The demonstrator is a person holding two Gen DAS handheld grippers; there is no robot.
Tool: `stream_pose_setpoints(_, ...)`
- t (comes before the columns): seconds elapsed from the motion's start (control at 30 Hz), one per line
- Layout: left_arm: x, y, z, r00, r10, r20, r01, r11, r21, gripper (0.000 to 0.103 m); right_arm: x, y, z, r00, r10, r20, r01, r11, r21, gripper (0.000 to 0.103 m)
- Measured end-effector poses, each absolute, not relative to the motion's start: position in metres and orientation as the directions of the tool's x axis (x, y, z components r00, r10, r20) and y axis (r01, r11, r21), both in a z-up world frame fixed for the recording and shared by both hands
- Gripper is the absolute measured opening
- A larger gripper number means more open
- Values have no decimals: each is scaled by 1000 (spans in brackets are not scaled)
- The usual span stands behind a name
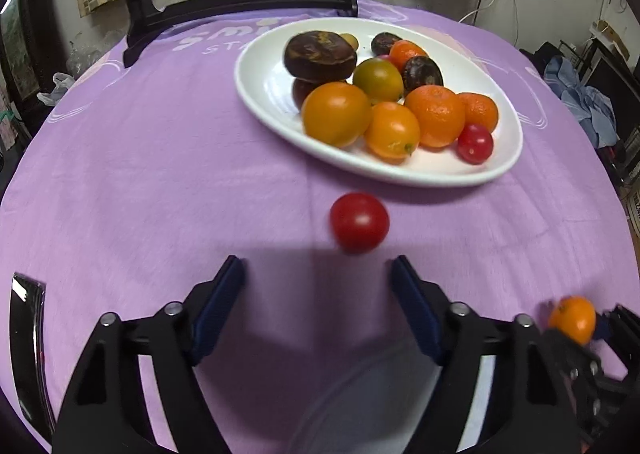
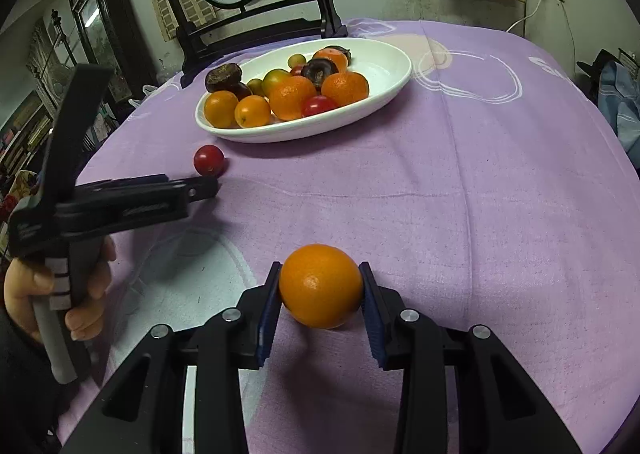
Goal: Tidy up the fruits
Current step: 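Grasp the last orange with the right tool, then grasp the red tomato with the left tool while the right holds the orange, then carry both fruits over the white plate and open both tools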
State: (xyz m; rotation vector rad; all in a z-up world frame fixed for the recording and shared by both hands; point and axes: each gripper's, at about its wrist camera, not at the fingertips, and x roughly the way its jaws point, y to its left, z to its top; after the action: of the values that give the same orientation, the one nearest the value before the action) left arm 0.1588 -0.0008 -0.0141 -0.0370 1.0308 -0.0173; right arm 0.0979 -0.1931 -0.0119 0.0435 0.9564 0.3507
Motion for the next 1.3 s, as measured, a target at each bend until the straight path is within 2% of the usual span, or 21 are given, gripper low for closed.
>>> stream_pose_setpoints(0.03, 163, -4, -14, 515, -30, -857, -4, 999, -37, 73, 98, -194, -12, 526, 309, -792, -273, 944, 187, 38)
stream_pose_setpoints(0.13, 170, -9, -14, 517, -34, -855, 5, 999, -37, 60, 98, -196, -11, 526, 305, -794, -270, 945, 184, 38)
stream_pose_setpoints(0.2, 171, -12, -12, 521, -46, -852, 21, 999, -41, 39, 98, -195, -12, 524, 305, -795, -275, 944, 182, 38)
stream_pose_setpoints(0.27, 169, -15, -11, 515, -68, -854, 56, 997, -45, 29, 98, -194, -13, 525, 300, -797, -276, 945, 174, 38)
stream_pose_setpoints(0.5, 152, -4, -6, 493, -128, -861, 63, 992, -112, 28, 98, -195, -11, 539, 290, -791, -270, 949, 164, 38)
stream_pose_setpoints(0.87, 120, -1, 45, 573, -161, -804, 145, 985, -95, 28, 95, -205, 25, 604, 353, -715, -275, 934, 229, 38)
stream_pose_setpoints(1.07, 136, -10, 67, 594, -167, -787, 178, 981, -74, 28, 114, -206, 49, 633, 347, -692, -288, 935, 205, 38)
stream_pose_setpoints(1.3, 191, -21, 75, 611, -128, -781, 157, 987, -39, 28, 158, -199, 71, 667, 335, -665, -308, 937, 164, 38)
